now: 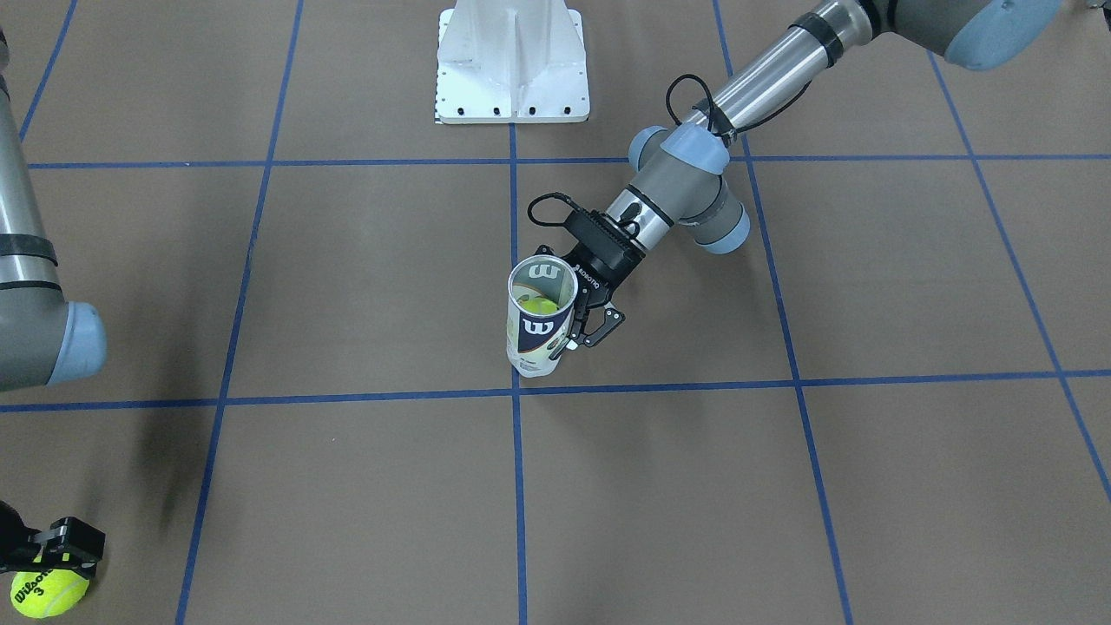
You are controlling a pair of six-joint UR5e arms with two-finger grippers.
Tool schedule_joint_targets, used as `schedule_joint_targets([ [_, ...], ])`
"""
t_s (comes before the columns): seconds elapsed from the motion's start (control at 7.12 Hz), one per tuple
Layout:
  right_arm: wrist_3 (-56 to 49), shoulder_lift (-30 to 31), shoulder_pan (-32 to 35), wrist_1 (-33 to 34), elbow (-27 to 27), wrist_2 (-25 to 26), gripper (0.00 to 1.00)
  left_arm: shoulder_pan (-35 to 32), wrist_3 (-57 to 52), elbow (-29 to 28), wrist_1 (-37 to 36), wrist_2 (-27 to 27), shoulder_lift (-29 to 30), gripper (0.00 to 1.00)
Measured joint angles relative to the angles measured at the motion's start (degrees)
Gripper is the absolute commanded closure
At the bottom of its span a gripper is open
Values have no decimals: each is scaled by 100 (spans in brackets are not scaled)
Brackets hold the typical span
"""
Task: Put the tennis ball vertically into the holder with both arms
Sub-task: 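Lower the right gripper onto the second yellow ball and grasp it, then lift the ball with the right gripper and carry it over the can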
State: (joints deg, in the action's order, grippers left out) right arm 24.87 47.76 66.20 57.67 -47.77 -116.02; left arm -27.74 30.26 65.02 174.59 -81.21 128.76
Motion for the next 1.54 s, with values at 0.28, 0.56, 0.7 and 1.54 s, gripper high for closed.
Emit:
schedule_joint_targets([
  [0.28, -123, -11, -32, -47, 201, 241, 1, -13, -3, 0, -3, 0, 0, 27],
  [0.56, -137, -51, -125, -59, 336, 468, 1, -18, -3, -6, -4, -2, 0, 27],
  [0.7, -134, -68, -193, -62, 381, 545, 1, -20, -3, -6, -2, -4, 0, 27],
  [1.54, -132, -93, -364, -256, 709, 925, 100, -53, -3, -7, -2, -8, 0, 26],
])
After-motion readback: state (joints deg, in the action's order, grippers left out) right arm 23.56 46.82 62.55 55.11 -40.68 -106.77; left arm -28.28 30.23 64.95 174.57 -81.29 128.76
